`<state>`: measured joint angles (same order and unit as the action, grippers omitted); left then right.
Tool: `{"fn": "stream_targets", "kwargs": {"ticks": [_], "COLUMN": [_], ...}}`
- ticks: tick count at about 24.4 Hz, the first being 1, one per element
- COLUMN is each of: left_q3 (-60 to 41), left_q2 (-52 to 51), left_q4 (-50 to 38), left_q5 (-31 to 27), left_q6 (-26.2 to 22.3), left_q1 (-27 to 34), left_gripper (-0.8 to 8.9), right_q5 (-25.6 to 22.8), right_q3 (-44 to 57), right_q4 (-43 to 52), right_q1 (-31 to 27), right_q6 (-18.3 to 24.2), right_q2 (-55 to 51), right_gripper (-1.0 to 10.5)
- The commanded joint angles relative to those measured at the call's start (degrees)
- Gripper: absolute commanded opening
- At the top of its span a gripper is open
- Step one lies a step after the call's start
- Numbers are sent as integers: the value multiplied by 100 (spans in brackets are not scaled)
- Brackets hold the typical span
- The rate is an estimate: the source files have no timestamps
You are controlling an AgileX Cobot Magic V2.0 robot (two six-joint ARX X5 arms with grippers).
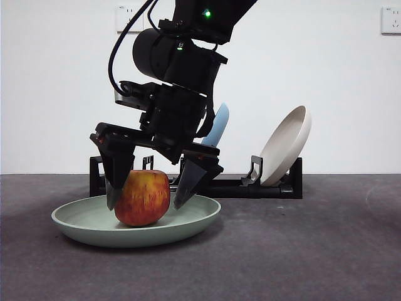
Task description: Take the green plate from the plate rack,put the plate on the table,take the apple from the table,put the apple in the plate
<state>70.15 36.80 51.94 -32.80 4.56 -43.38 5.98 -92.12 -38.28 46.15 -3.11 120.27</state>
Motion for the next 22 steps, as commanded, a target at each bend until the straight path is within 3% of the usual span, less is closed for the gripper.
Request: {"fn": "stream_targets", "kwargs": {"ticks": [1, 10, 12, 14, 16, 17, 22], "left_q3": [-33, -33, -33, -33, -33, -33, -33], "left_q2": [90, 605, 726, 892, 1058, 1128, 1471], "left_q4": [-17, -48, -74, -136, -245, -310, -623], "left_q5": [-4, 186, 466, 804, 1027, 1093, 1480], "left_q6": [39, -13, -26, -98, -302, -369, -616], "left_q1": [13, 13, 13, 13, 13, 13, 13], "left_gripper": [408, 404, 394, 254, 29, -25, -8], "right_q5": [2, -42, -39, -39, -42, -37, -42], "right_q3": [-46, -79, -79, -79, -79, -79, -79], "right_q4": [7, -575, -772, -994, -1169, -1215, -1342], "right_q1": [2, -151, -210, -291, -372, -396, -555], "right_q6": [20, 173, 264, 372, 470, 520, 695], "right_q2": [37, -1058, -1397, -1810, -2223, -2396, -3250], "right_gripper": [599, 583, 480, 288, 79, 7, -12]}}
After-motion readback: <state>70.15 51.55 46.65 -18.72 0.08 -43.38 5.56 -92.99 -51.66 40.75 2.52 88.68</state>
